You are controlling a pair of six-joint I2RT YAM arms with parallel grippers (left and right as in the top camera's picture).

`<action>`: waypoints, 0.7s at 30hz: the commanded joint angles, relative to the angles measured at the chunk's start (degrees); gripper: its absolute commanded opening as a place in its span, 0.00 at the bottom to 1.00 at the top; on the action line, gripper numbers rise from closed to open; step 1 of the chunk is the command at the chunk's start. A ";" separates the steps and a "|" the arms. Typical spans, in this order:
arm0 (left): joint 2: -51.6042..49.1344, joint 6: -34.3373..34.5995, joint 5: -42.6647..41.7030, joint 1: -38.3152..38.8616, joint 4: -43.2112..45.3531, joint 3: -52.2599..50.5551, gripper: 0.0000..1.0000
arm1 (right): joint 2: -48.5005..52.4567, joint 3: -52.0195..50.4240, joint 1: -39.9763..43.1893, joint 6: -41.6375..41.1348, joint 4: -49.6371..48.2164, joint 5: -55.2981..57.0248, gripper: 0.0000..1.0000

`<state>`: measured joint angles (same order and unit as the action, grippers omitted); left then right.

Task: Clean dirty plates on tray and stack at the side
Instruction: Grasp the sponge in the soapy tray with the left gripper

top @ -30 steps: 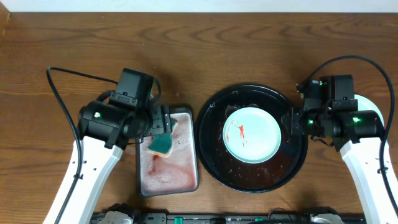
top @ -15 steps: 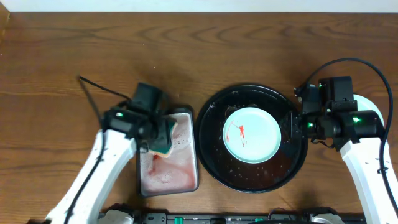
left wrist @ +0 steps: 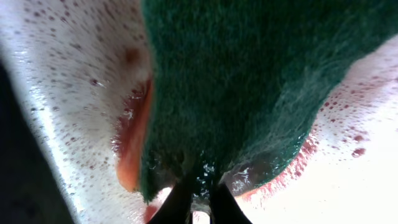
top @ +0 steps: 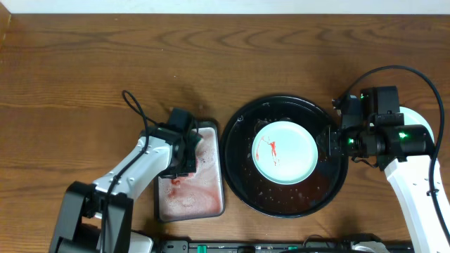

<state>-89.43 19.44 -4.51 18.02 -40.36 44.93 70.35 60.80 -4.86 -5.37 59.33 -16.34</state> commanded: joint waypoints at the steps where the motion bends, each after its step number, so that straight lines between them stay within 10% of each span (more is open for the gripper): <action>1: -1.55 -0.39 -2.95 -0.07 -0.48 0.59 0.07 | -0.33 0.39 -0.50 0.74 0.13 -0.63 0.29; 4: -0.26 -0.37 -4.33 -0.07 -5.88 3.34 0.11 | -0.33 0.39 -0.48 0.76 0.28 -0.63 0.28; 11: 5.51 -1.86 -3.72 -0.07 -9.66 8.20 0.54 | -0.33 0.39 -0.48 0.76 -0.15 -0.63 0.28; 21: -0.04 -1.84 -0.37 -0.07 5.73 -0.83 0.57 | -0.33 0.39 -0.48 0.76 -0.15 -0.63 0.28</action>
<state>-85.73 18.11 -6.20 18.02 -36.80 47.62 70.35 60.80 -4.86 -5.39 59.11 -16.34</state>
